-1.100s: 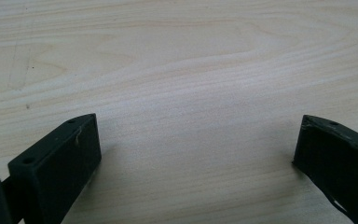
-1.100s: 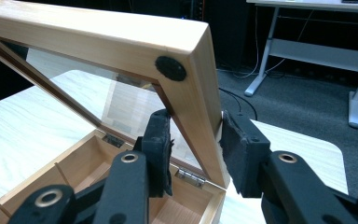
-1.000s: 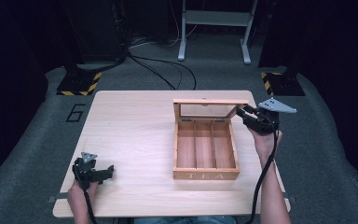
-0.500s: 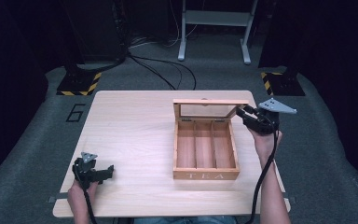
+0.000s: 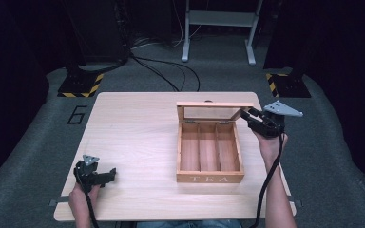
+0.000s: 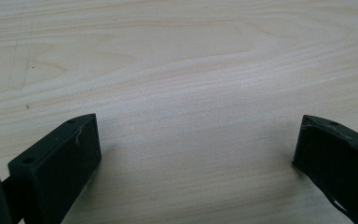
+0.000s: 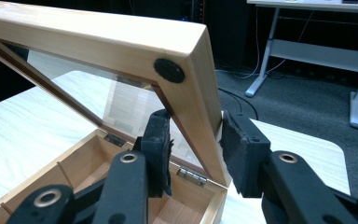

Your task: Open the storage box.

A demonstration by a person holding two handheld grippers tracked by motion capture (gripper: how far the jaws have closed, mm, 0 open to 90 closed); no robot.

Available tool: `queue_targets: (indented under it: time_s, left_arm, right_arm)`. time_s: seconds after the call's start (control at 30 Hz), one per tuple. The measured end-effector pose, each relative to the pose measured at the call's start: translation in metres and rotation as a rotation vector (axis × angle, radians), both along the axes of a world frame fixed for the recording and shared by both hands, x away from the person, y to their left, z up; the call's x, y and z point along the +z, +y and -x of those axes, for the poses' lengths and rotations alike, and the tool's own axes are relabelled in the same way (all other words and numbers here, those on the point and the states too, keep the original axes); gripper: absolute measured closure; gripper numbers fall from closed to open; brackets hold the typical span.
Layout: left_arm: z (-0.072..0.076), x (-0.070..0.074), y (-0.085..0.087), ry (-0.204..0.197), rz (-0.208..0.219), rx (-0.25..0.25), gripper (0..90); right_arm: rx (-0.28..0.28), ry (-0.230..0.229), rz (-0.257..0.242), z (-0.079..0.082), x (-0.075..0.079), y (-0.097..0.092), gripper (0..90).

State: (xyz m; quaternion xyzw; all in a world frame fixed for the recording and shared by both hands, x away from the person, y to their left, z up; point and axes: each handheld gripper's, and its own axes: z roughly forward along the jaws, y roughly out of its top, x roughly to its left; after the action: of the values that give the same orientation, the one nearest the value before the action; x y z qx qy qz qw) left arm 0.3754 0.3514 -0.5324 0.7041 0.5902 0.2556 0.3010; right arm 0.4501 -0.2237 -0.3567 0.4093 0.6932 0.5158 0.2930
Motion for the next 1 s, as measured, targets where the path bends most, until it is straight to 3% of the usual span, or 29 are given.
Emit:
queue_targets:
  time_s: [0.37, 0.8, 1.0]
  left_arm:
    - [0.000, 0.000, 0.000, 0.000, 0.000, 0.000, 0.5]
    - [0.000, 0.000, 0.000, 0.000, 0.000, 0.000, 0.5]
    - [0.000, 0.000, 0.000, 0.000, 0.000, -0.001, 0.5]
  right_arm:
    - [0.006, -0.003, -0.006, 0.006, -0.004, -0.001, 61.4]
    - [0.029, 0.003, -0.018, 0.025, -0.015, -0.002, 57.2]
    - [0.024, 0.016, -0.026, 0.034, -0.023, -0.003, 50.2]
